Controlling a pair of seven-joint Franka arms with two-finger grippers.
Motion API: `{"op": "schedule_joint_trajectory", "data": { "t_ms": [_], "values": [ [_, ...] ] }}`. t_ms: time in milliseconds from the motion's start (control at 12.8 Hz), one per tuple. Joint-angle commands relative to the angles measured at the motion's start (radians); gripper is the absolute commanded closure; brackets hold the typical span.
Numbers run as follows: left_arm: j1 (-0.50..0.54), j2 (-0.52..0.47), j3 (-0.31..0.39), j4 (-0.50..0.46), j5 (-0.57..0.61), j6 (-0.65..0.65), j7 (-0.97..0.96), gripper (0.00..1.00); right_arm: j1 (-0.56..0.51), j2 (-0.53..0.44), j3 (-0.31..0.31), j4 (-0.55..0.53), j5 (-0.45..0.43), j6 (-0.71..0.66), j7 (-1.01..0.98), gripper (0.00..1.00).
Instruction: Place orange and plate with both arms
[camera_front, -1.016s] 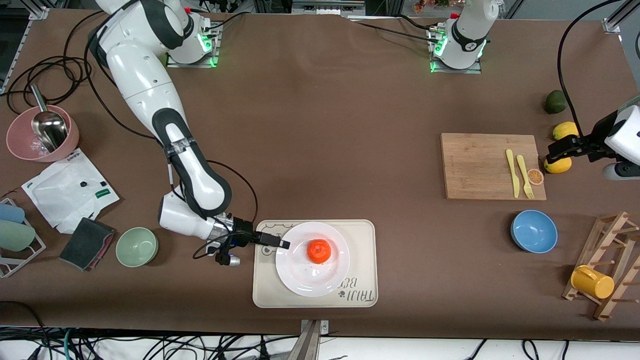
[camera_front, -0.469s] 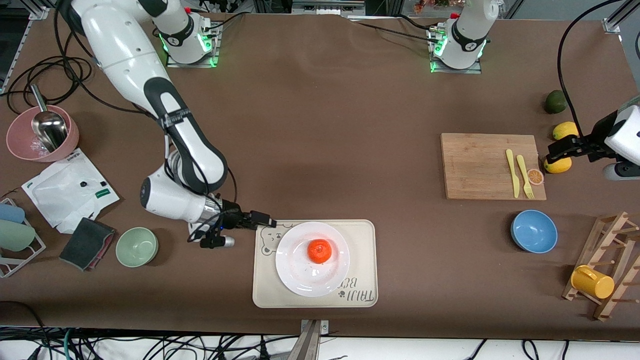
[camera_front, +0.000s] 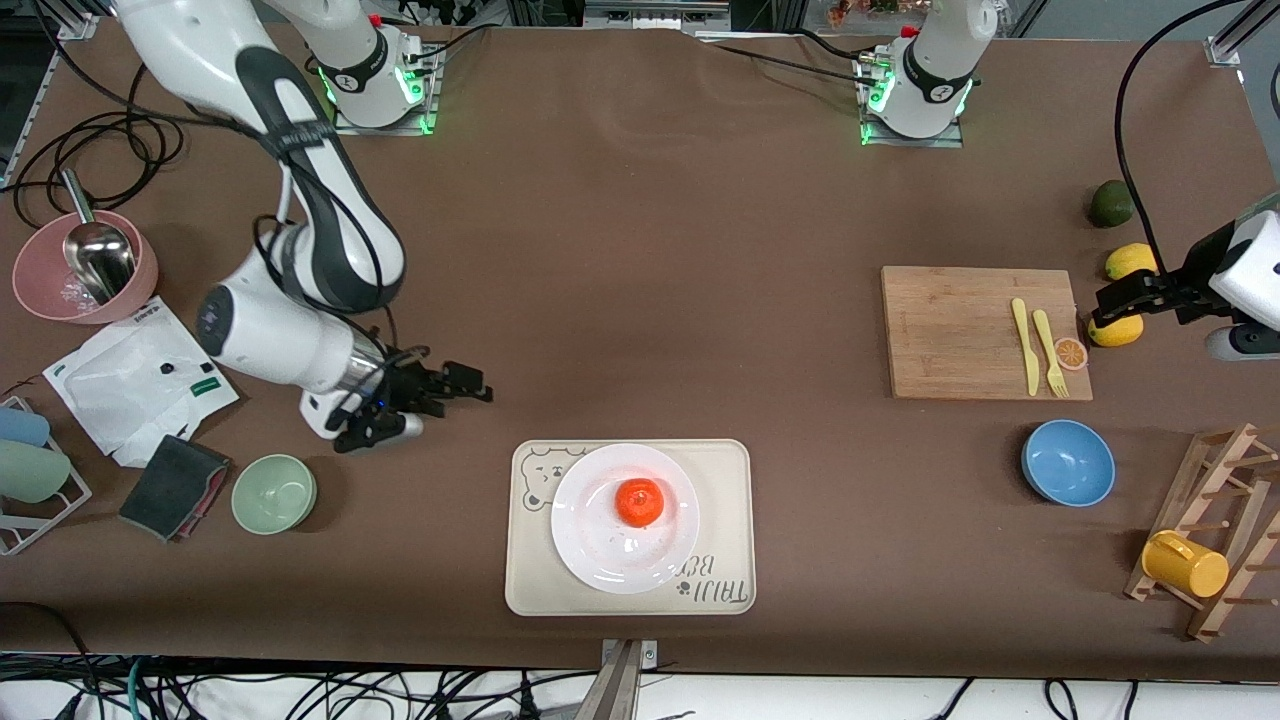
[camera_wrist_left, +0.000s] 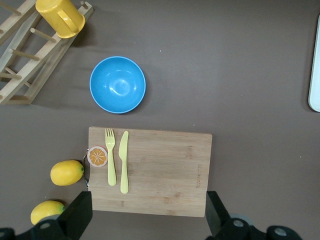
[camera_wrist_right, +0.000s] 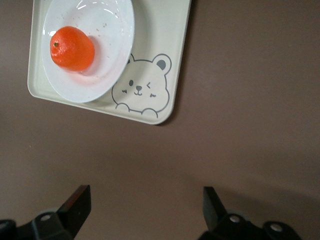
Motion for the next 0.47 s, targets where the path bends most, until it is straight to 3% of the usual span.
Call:
{"op": "schedule_joint_trajectory", "data": {
  "t_ms": [0,391],
  "values": [
    [0.005,0.010,-0.002,0.025,-0.010,-0.010,0.023,0.00,0.002,-0.170,-0.057,-0.108,-0.094,-0.106,0.036,0.01],
    [0.005,0.010,-0.002,0.023,-0.010,-0.010,0.023,0.00,-0.001,-0.360,-0.117,-0.096,-0.399,-0.333,0.140,0.01]
  ]
}}
